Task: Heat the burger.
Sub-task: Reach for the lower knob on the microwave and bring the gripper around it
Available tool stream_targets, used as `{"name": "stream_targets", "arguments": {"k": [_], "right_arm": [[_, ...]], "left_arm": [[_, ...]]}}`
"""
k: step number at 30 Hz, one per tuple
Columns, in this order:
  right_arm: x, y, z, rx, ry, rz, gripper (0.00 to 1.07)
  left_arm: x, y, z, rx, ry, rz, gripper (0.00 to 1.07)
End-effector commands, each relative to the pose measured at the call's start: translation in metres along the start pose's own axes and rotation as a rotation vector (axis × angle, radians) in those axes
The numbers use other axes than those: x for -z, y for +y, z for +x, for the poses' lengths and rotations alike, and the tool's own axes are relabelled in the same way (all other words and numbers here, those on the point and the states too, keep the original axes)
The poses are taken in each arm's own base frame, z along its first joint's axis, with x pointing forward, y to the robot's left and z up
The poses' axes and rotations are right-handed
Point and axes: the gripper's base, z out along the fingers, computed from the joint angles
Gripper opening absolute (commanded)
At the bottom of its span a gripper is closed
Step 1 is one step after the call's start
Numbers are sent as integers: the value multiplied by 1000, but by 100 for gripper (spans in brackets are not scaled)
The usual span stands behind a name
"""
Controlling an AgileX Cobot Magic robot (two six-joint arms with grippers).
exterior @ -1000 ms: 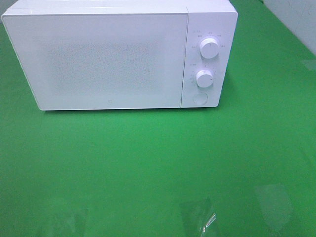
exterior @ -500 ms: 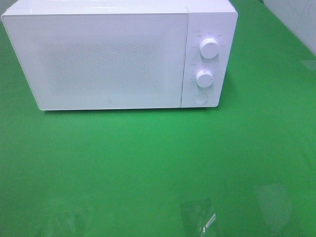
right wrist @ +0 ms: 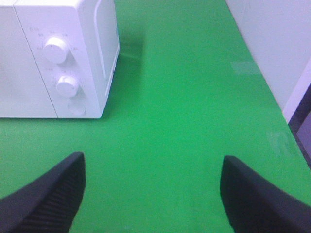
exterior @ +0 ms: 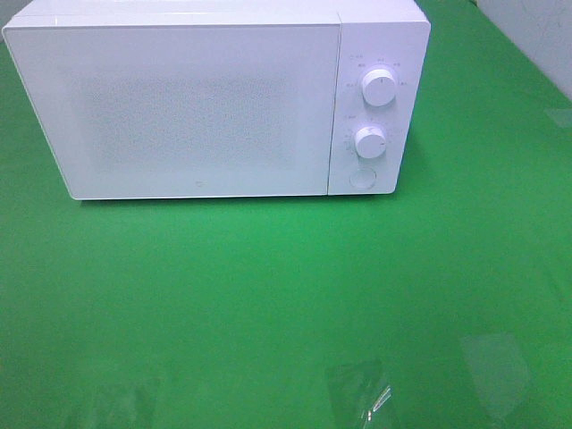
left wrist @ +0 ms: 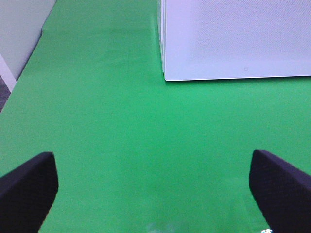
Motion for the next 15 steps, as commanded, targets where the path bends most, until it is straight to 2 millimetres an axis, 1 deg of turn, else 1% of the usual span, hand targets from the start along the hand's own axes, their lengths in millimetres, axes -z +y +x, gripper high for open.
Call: {"name": "stream_targets", "arguments": {"k": [1,2,3,4,5,6,7,8,9,10,11,12,14,15], "right_arm": [[-14,2,-19,27,-124,-8,70],[-14,2,-19,27,-124,-8,70],[-21,3,-24,31,-151,-13,69],[-21,3,-24,31,-151,-13,69],[-30,5,-29,34,-168,-20,69],[-30,5,-29,34,-168,-20,69],[-39,6,-32,36,-162,-24,69],[-39,6,-32,36,-162,-24,69],[-50,7,-34,37,-147,-28,70],[-50,7,-34,37,-147,-28,70],[-62,8,-35,39,-131,-32,73],[-62,8,-35,39,-131,-32,73],[-81,11,-39,44,-141,-44,80],[-81,11,-39,44,-141,-44,80]], "left_arm": [[2,-1,2,4,-24,5,100],[2,-1,2,4,-24,5,100],[2,-1,2,4,-24,5,100],[2,-1,2,4,-24,5,100],[2,-1,2,4,-24,5,100],[2,-1,2,4,-24,5,100],[2,-1,2,4,-24,5,100],[2,-1,2,4,-24,5,100],[2,-1,2,4,-24,5,100],[2,-1,2,4,-24,5,100],[2,-1,2,4,-24,5,100],[2,-1,2,4,-24,5,100],[2,-1,2,4,-24,5,100],[2,-1,2,4,-24,5,100]]}}
